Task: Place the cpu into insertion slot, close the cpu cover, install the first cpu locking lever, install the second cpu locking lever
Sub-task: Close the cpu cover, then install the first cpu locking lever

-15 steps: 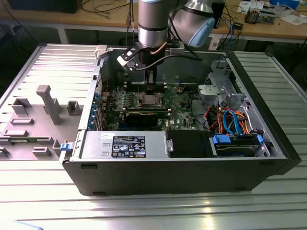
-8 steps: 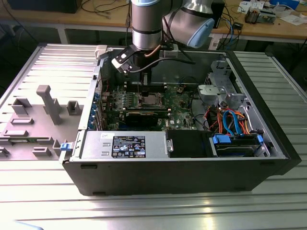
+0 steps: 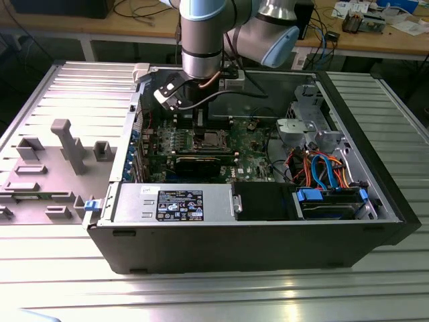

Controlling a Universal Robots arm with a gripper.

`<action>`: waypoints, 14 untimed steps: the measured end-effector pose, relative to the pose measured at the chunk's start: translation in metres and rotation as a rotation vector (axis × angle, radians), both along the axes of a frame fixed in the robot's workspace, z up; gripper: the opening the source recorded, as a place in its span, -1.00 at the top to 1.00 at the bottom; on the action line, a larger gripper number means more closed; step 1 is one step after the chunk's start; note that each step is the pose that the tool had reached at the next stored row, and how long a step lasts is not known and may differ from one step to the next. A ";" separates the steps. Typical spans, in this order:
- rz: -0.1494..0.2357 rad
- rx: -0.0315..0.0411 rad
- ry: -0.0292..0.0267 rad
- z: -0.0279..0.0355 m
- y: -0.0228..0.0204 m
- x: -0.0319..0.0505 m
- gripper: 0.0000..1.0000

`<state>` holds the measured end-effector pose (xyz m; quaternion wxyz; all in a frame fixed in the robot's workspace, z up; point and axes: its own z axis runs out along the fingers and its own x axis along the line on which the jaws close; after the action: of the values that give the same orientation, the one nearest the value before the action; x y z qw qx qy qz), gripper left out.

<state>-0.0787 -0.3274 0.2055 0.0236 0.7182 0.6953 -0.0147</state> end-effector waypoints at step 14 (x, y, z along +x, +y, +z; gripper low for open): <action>0.000 0.0005 -0.0003 0.0029 0.0001 0.0244 0.79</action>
<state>-0.0543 -0.3273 0.2084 0.0236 0.7183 0.6952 -0.0144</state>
